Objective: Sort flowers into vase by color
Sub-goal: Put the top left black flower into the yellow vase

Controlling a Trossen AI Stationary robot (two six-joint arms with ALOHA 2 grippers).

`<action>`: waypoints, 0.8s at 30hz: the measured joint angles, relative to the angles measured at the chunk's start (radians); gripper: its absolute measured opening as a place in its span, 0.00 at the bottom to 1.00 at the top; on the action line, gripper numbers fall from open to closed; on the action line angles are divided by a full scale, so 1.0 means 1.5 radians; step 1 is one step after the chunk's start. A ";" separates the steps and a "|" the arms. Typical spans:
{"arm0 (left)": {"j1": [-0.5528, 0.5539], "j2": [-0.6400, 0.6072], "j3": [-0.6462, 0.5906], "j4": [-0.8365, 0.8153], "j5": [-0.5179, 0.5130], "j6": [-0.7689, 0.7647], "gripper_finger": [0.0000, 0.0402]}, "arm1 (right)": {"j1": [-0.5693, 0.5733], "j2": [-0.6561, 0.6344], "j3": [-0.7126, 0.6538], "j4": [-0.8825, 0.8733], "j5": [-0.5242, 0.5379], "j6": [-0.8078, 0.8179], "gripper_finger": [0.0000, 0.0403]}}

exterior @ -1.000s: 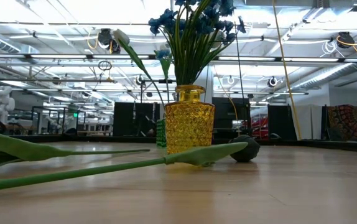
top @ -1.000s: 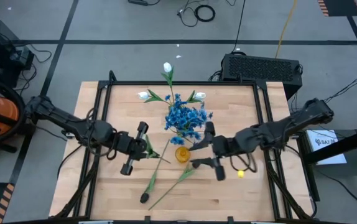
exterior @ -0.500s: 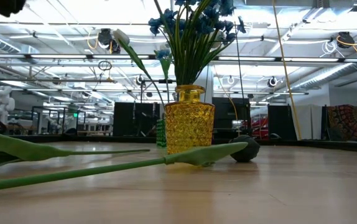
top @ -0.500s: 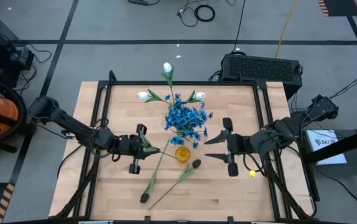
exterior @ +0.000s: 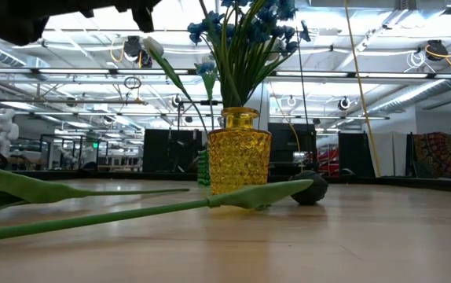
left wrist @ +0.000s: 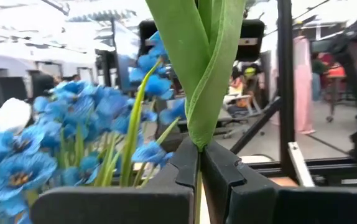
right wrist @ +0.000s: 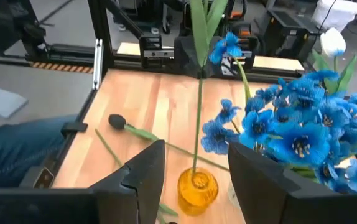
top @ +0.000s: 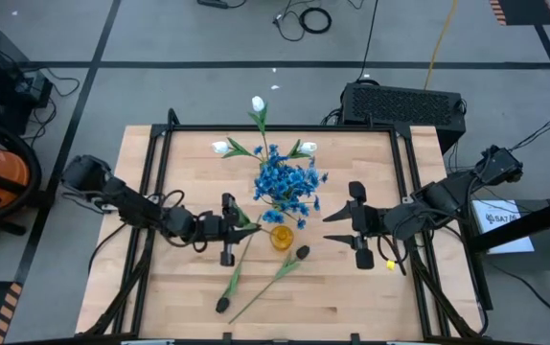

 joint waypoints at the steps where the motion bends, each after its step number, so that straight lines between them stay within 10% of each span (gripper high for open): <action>1: 0.002 0.006 0.000 0.004 -0.008 0.000 0.03 | 0.000 0.000 0.000 -0.002 0.000 0.000 0.42; 24: 0.029 0.069 0.001 -0.070 -0.046 -0.054 0.21 | 0.000 0.000 0.000 -0.004 0.000 0.010 0.42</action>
